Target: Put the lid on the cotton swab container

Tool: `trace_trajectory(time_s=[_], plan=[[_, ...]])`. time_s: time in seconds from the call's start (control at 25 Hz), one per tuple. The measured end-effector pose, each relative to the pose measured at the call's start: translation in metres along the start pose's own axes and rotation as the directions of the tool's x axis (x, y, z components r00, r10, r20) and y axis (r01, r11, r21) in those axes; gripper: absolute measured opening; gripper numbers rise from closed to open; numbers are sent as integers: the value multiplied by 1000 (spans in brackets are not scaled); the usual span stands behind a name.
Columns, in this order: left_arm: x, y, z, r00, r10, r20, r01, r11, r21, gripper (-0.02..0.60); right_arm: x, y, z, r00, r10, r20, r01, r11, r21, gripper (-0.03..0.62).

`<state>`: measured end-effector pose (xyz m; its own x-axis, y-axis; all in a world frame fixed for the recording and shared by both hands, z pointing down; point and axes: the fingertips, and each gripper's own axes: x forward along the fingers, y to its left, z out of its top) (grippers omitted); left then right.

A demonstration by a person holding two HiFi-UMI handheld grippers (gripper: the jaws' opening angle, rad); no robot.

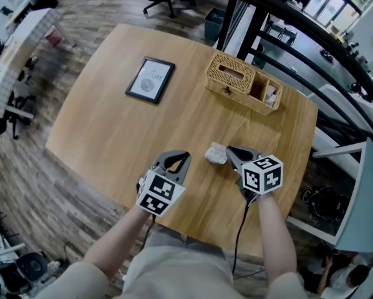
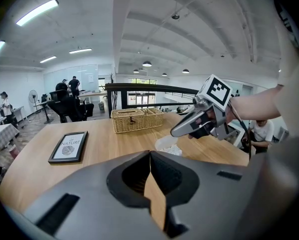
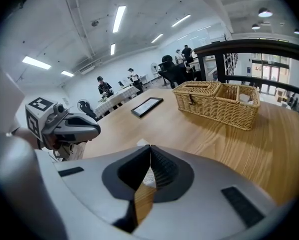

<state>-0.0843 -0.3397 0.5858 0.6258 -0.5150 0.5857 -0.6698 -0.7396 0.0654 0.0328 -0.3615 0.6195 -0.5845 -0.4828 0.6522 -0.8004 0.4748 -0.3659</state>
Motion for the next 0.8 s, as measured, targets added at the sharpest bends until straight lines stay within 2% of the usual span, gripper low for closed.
trace_trajectory(time_s=[0.36, 0.48, 0.64, 0.8], plan=[[-4, -5, -7, 1000, -9, -10, 9, 1000, 8, 23, 4, 18, -34, 999, 32, -39, -30, 999, 45, 26], [-6, -3, -9, 1000, -7, -15, 7, 1000, 11, 23, 0, 16, -22, 999, 32, 17, -33, 998, 58, 26], [-7, -2, -10, 1000, -4, -17, 4, 1000, 11, 23, -10, -7, 5, 992, -27, 121, 15, 995, 96, 26], [-7, -1, -10, 1000, -2, -20, 2, 1000, 12, 23, -2, -31, 16, 990, -84, 116, 69, 989, 129, 26]])
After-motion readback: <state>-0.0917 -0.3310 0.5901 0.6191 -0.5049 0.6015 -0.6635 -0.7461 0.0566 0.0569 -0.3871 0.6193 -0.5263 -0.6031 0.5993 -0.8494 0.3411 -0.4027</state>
